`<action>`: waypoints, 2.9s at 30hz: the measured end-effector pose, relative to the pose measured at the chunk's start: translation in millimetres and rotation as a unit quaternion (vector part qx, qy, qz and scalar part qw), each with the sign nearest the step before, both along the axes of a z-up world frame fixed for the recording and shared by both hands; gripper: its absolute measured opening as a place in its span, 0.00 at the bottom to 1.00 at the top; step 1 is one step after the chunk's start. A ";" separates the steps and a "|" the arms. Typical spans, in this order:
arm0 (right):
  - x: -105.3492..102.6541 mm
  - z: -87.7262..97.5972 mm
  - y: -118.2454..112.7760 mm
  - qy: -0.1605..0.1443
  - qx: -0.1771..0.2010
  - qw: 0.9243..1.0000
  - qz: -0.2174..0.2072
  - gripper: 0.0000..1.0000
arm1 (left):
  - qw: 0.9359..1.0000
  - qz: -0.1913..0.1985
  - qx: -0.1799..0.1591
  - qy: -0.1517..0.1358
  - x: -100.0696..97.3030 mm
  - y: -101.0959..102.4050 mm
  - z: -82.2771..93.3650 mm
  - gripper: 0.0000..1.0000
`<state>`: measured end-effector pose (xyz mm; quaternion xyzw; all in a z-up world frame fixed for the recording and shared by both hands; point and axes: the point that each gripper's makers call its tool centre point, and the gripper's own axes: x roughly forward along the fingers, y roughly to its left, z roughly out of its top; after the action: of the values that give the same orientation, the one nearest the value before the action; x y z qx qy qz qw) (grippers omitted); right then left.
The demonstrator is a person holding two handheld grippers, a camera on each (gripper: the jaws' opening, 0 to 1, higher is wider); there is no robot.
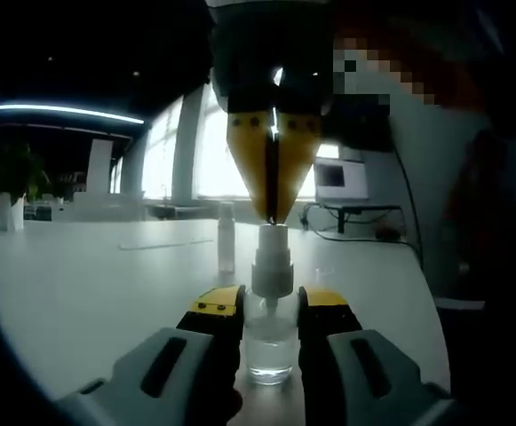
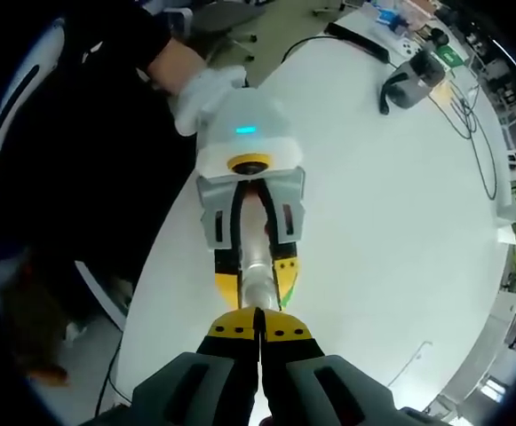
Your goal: Clamp pump bottle remove cover press pump head put on cover
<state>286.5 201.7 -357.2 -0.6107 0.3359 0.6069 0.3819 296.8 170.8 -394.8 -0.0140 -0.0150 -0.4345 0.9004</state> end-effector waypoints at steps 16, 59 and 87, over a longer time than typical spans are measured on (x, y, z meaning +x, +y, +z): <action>-14.3 -3.4 -4.1 0.011 -0.006 1.000 -0.009 0.00 | 1.000 0.000 -0.001 0.001 0.5 0.4 0.2 0.15; -12.3 -9.9 -5.7 0.000 -0.038 0.999 0.011 0.00 | 1.000 0.000 -0.002 0.002 0.6 0.6 -0.2 0.15; -13.5 -4.9 -6.6 0.007 -0.011 1.000 -0.007 0.00 | 1.000 -0.001 -0.003 0.002 0.4 -0.2 0.0 0.15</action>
<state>273.0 195.1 -362.0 -0.6082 0.3498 0.6047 0.3768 297.2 170.7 -394.8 -0.0173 -0.0140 -0.4357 0.8998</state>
